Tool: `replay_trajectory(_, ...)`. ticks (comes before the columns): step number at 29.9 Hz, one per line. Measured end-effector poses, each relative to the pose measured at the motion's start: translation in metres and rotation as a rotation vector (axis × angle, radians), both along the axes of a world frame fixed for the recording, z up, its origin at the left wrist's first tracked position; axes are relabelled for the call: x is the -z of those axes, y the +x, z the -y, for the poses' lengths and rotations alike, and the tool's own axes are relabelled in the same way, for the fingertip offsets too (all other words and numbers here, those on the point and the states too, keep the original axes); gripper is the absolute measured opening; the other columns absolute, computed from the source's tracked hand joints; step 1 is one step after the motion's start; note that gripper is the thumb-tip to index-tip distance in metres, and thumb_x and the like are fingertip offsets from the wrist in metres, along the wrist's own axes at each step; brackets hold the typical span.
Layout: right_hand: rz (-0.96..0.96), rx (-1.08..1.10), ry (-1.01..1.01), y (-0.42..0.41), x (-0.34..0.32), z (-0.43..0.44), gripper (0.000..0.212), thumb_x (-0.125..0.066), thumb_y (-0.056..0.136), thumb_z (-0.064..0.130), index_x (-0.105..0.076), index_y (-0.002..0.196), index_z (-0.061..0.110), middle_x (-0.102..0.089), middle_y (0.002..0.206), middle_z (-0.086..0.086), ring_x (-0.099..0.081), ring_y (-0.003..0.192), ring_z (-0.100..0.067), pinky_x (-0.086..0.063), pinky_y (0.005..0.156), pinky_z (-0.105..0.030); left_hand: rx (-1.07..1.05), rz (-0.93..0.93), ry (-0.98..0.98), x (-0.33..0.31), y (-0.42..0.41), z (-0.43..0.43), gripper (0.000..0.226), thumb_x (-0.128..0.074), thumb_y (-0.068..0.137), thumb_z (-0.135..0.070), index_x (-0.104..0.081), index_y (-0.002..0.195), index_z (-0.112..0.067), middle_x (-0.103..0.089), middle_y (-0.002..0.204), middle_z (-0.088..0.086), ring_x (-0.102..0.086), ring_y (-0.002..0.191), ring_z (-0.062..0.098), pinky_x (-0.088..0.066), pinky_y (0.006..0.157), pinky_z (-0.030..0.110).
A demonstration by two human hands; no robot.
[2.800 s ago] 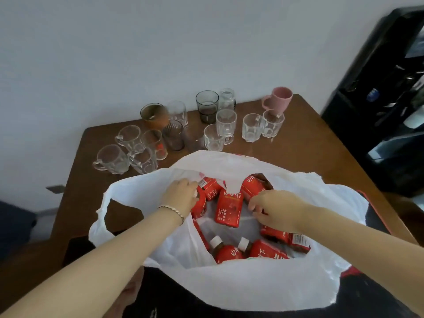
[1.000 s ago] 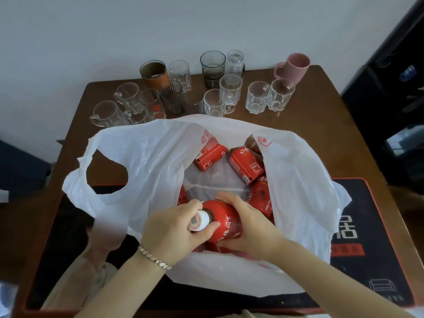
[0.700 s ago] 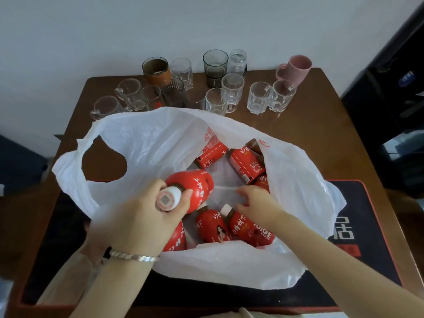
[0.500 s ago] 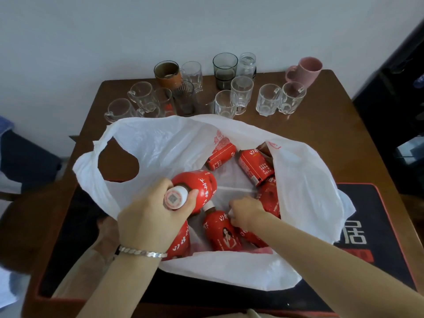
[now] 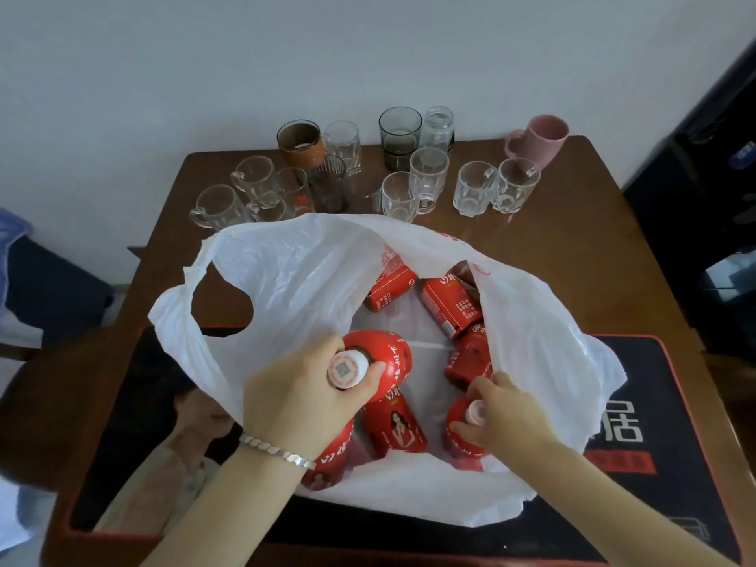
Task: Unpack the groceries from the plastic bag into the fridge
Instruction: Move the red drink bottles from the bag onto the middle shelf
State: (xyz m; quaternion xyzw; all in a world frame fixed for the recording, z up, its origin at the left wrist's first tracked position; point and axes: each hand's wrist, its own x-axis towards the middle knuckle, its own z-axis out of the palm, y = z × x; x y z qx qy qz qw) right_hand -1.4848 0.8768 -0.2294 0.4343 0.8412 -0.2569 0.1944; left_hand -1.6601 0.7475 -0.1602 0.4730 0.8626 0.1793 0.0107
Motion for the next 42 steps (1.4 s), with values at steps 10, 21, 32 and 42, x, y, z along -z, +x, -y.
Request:
replay_trajectory(10,0.011,0.373,0.083,0.001,-0.006,0.033,0.039,-0.054,0.085,0.054,-0.049,0.115,0.029,-0.063,0.104,0.008,-0.061,0.094,-0.011,-0.051,0.087,-0.023,0.417,0.024,0.009,-0.01,-0.028,-0.028,0.041,-0.043,0.071,-0.073,-0.036,0.068,-0.033,-0.043,0.047,-0.015,-0.04,0.036,0.006,-0.018,0.039,0.003)
replay_trajectory(21,-0.582,0.97,0.474,0.088,-0.14,0.091,0.027,-0.072,0.074,0.042,-0.056,0.094,0.034,-0.06,0.086,0.02,-0.059,0.082,-0.003,-0.05,0.07,-0.019,0.915,-0.18,0.148,-0.082,0.048,-0.075,0.048,-0.047,0.07,-0.073,-0.058,0.079,-0.027,-0.064,0.065,-0.007,-0.059,0.056,0.013,-0.037,0.051,0.016)
replay_trajectory(32,-0.374,1.468,0.917,0.347,-0.21,0.254,0.029,-0.071,0.076,0.037,-0.06,0.098,0.023,-0.064,0.085,0.004,-0.059,0.08,-0.017,-0.047,0.065,-0.024,1.559,-0.245,0.416,-0.15,0.362,-0.019,0.047,-0.043,0.076,-0.075,-0.041,0.069,-0.027,-0.044,0.06,-0.012,-0.051,0.059,0.008,-0.016,0.044,0.012)
replay_trajectory(42,0.05,1.784,1.126,0.589,-0.253,0.504,0.02,-0.066,0.077,0.039,-0.055,0.08,0.022,-0.065,0.079,0.001,-0.061,0.079,-0.022,-0.041,0.061,-0.031,1.984,-0.08,0.404,-0.166,0.714,0.172,0.046,-0.044,0.08,-0.068,-0.055,0.087,-0.024,-0.066,0.084,-0.004,-0.063,0.083,0.018,-0.044,0.068,0.026)
